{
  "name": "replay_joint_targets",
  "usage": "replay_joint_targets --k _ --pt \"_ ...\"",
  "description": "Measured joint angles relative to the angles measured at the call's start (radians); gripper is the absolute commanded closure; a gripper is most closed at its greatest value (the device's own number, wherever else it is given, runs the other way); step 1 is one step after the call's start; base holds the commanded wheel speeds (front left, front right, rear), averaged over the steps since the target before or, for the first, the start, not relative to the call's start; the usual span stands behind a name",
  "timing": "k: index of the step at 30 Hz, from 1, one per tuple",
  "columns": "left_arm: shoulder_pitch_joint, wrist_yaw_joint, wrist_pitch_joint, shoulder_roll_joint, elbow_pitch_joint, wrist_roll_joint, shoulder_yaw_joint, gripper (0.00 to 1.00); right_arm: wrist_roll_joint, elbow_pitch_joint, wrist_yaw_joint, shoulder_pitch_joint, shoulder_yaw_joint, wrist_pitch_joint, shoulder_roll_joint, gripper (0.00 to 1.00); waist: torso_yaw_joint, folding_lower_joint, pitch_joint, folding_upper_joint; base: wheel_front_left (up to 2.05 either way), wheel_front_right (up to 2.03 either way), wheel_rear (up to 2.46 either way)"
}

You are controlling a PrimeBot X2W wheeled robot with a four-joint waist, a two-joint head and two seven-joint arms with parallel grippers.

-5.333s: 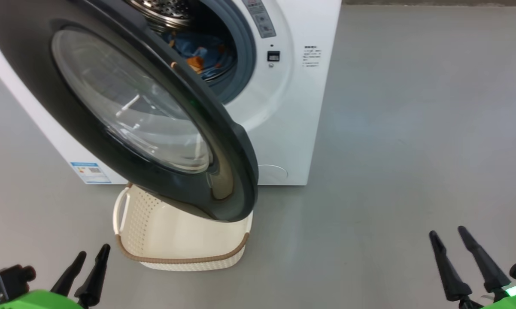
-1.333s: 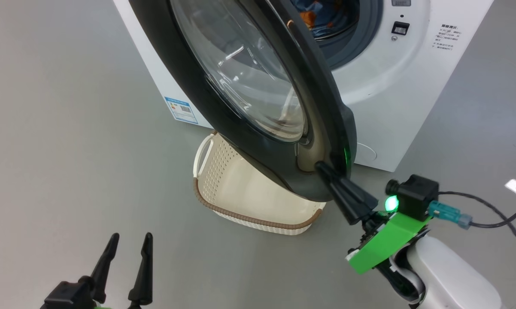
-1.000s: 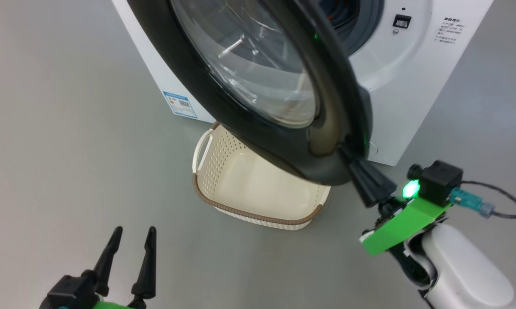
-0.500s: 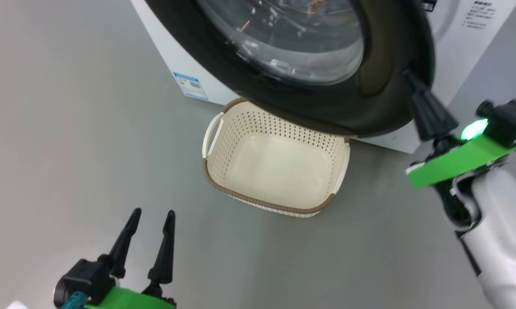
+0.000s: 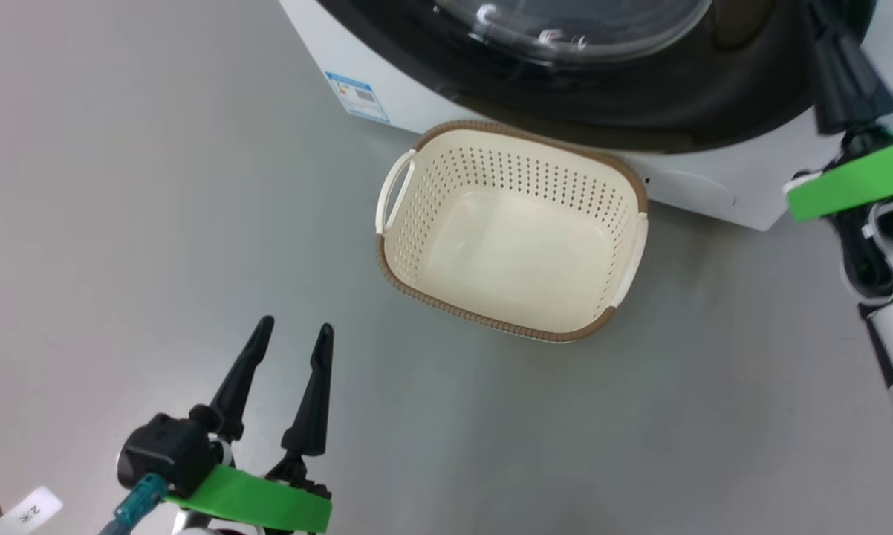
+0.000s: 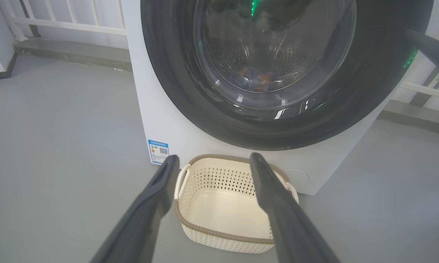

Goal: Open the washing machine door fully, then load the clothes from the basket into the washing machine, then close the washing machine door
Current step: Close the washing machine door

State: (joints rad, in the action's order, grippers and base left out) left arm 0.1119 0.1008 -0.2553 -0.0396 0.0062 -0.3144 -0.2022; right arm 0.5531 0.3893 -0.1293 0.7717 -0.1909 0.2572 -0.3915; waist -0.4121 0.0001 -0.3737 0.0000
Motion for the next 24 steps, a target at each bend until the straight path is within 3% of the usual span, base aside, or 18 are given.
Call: replay_joint_targets --k 4,11,19,20,22,23,24 --pt "0.019 -0.008 0.000 0.001 -0.007 -0.001 -0.013 0.00 -0.013 0.020 0.000 0.046 0.023 0.000 -0.012 1.00 -0.010 0.0000 -0.025 0.0000 0.00 0.00 0.00" --pt "0.037 -0.009 0.000 0.002 -0.011 -0.008 -0.018 0.00 -0.045 0.037 -0.009 0.080 0.075 0.000 0.023 1.00 -0.020 0.0000 -0.056 0.0000 0.00 0.00 0.00" --pt "0.039 -0.009 0.000 0.002 0.011 -0.008 -0.012 0.00 -0.050 -0.001 -0.007 0.067 0.036 0.000 0.017 1.00 -0.003 -0.0001 -0.045 0.0000 0.00 0.00 0.00" --pt "0.040 -0.009 0.000 0.002 0.017 -0.008 -0.009 0.00 -0.049 -0.007 -0.007 0.051 0.030 0.000 0.017 0.86 0.001 -0.0001 -0.041 0.0001 0.00 0.00 0.00" --pt "0.040 -0.008 0.000 0.003 0.035 -0.007 -0.001 0.00 -0.043 -0.022 -0.007 0.008 -0.003 0.000 0.012 0.38 0.011 -0.0001 -0.032 0.0000 0.00 0.00 0.00" --pt "0.040 -0.008 0.000 0.003 0.043 -0.006 0.005 0.00 -0.040 -0.027 -0.007 -0.015 -0.019 0.000 0.012 0.00 0.016 -0.0001 -0.026 0.0000 0.00 0.00 0.00" --pt "0.040 -0.008 0.000 0.003 0.052 -0.006 0.012 0.00 -0.038 -0.030 -0.007 -0.038 -0.033 0.000 0.013 0.00 0.022 -0.0001 -0.021 0.0000 0.00 0.00 0.00"
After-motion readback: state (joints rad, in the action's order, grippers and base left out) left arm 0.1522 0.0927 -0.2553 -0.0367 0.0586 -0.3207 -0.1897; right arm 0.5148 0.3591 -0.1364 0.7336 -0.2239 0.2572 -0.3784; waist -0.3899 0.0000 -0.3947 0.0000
